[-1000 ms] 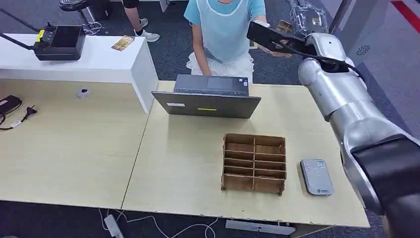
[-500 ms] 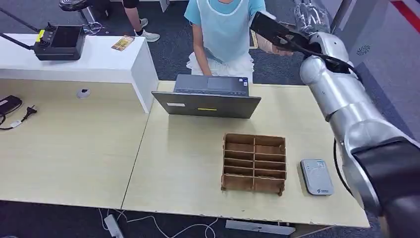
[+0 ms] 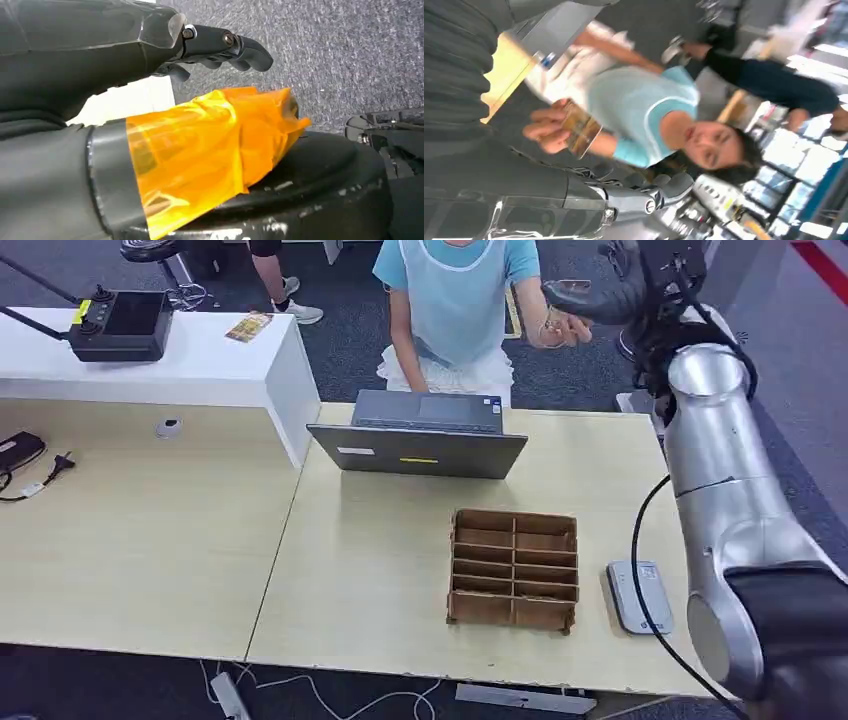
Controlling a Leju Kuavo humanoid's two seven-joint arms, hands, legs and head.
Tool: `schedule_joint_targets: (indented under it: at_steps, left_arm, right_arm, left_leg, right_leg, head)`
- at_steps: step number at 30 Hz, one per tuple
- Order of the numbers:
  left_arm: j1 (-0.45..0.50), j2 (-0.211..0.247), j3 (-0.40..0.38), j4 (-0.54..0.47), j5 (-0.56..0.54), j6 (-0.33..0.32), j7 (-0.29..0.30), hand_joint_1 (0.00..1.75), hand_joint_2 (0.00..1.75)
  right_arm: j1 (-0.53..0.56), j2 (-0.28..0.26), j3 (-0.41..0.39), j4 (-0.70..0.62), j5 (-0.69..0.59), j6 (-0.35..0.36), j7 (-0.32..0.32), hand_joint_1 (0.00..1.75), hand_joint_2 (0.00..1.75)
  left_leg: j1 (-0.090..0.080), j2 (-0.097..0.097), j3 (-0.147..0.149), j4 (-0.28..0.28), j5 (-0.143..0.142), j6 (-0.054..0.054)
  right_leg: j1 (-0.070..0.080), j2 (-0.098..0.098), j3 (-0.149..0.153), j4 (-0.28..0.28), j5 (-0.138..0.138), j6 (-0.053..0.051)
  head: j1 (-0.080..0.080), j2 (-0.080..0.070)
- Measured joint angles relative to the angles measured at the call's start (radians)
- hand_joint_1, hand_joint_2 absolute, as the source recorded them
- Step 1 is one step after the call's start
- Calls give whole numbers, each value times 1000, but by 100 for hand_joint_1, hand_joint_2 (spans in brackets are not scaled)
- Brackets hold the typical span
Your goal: Pass the card to the sensor for recognition and then transmit it.
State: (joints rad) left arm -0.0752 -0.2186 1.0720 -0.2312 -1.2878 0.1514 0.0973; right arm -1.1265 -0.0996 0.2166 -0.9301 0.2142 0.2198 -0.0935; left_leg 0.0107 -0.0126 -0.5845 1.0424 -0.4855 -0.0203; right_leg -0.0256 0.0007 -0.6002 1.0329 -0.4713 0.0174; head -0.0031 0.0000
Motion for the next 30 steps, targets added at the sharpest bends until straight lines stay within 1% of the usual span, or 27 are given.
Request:
schedule_joint_targets:
  at_steps: [4,7,10,11,15,18,24,26,30]
  left_arm:
    - [2,-1,10,0,12,5,-1,0,0]
    - [3,-2,19,0,19,11,-1,0,0]
    - [2,-2,25,0,27,13,-2,0,0]
    - [2,-3,28,0,35,14,-2,0,0]
    - [4,-12,51,0,63,26,-2,0,0]
    - [4,-20,69,0,78,32,-2,0,0]
    - [4,-25,87,0,90,33,0,0,0]
    - [5,-30,96,0,96,36,0,0,0]
    - [5,-32,106,0,108,43,-8,0,0]
  right_arm:
    - [47,-50,-15,-97,-166,72,-2,0,175]
    - [88,-90,-16,-163,-267,84,6,0,175]
    - [116,-118,-16,-207,-300,83,9,0,175]
    - [127,-132,-16,-223,-309,82,10,0,0]
    - [208,-207,-16,-311,-330,57,-11,0,0]
    - [290,-274,-23,-382,-339,56,-31,0,0]
    - [388,-356,-36,-470,-335,63,-44,0,0]
    - [450,-389,-48,-521,-319,69,-63,0,0]
    - [597,-431,-70,-629,-271,61,-101,0,0]
  left_leg:
    - [0,1,0,0,0,0]
    - [-1,1,0,0,0,0]
    - [0,1,0,0,0,0]
    - [0,1,0,0,0,0]
    - [0,-1,0,0,0,0]
    - [-1,0,0,0,-1,1]
    - [-1,0,1,0,-1,1]
    - [0,-2,0,0,-1,1]
    - [0,-1,0,0,-1,1]
  right_leg:
    - [0,1,0,0,0,0]
    - [0,1,0,0,0,0]
    - [0,1,0,0,0,0]
    - [0,1,0,0,0,0]
    - [0,-1,1,0,0,0]
    - [0,0,1,-1,0,0]
    - [0,-1,1,-1,0,1]
    - [0,-2,1,-1,-1,1]
    - [0,-1,1,-1,-1,1]
  head:
    - [0,0]
    - [0,0]
    - [0,0]
    - [0,0]
    - [0,0]
    - [0,0]
    - [0,0]
    - [0,0]
    - [0,0]
